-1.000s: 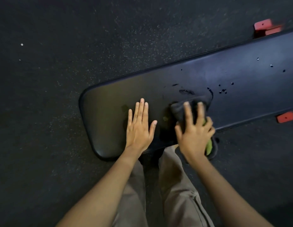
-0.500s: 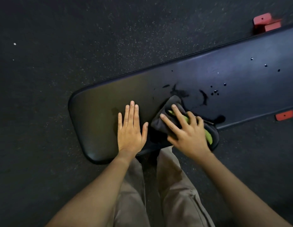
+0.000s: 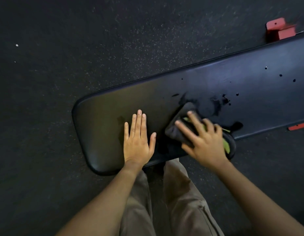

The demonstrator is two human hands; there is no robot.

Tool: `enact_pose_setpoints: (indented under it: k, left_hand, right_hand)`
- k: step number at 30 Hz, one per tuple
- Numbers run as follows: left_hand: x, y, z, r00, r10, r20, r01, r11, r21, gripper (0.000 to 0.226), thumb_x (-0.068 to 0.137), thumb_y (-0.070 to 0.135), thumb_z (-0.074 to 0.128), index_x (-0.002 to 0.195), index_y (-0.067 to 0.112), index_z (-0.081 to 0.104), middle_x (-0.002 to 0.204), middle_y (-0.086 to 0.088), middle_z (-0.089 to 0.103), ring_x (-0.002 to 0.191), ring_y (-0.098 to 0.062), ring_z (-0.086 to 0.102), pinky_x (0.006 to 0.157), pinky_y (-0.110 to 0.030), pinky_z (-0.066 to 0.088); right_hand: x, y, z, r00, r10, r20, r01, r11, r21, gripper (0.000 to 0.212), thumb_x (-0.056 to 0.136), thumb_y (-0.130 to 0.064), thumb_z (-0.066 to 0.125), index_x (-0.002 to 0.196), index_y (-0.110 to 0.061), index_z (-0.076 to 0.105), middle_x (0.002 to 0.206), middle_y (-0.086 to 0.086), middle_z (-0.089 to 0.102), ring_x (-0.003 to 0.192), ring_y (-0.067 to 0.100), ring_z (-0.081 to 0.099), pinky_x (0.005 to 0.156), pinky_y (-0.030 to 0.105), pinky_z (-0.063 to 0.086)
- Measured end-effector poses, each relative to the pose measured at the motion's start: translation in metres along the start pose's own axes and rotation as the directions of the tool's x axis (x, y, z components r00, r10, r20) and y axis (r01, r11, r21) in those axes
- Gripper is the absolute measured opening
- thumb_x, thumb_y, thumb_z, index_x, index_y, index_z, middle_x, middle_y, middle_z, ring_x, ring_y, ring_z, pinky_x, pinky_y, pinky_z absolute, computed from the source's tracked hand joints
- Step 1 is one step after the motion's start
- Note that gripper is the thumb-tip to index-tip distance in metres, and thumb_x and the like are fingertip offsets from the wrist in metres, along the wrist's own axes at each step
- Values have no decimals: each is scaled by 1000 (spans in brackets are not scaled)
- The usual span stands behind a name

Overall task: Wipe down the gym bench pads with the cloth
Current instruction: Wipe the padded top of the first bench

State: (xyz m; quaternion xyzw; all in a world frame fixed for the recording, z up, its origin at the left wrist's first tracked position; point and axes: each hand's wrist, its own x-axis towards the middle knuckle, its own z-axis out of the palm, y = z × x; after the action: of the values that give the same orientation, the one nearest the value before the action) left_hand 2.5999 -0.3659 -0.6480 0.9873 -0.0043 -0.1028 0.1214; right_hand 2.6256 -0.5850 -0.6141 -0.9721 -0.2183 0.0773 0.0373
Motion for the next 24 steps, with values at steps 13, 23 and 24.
enact_pose_setpoints:
  k: [13,23,24]
  left_hand:
    - [0,0,2,1000,-14,10,14,1000,-8,64,95,39,33,146,4,22,155,-12,19,144,-23,15,116,-42,7]
    - [2,2,2,1000,-25,-18,25,1000,-6,64,94,39,35,145,3,25,154,-12,20,143,-22,16,117,-41,6]
    - [1,2,2,1000,-25,-16,25,1000,-8,64,94,39,35,145,3,25,154,-11,20,143,-22,16,116,-41,6]
  right_hand:
    - [15,-32,-2,989,145,-17,-143,988,64,59,92,-52,43,148,-36,32,156,8,30,121,43,42,92,56,39]
    - [157,7,-18,887,458,51,-461,878,131,65,94,-49,43,152,-35,18,160,10,16,133,47,28,103,59,28]
    - [141,0,-17,925,378,28,-379,919,112,65,93,-48,44,152,-35,21,159,11,19,131,47,30,102,60,29]
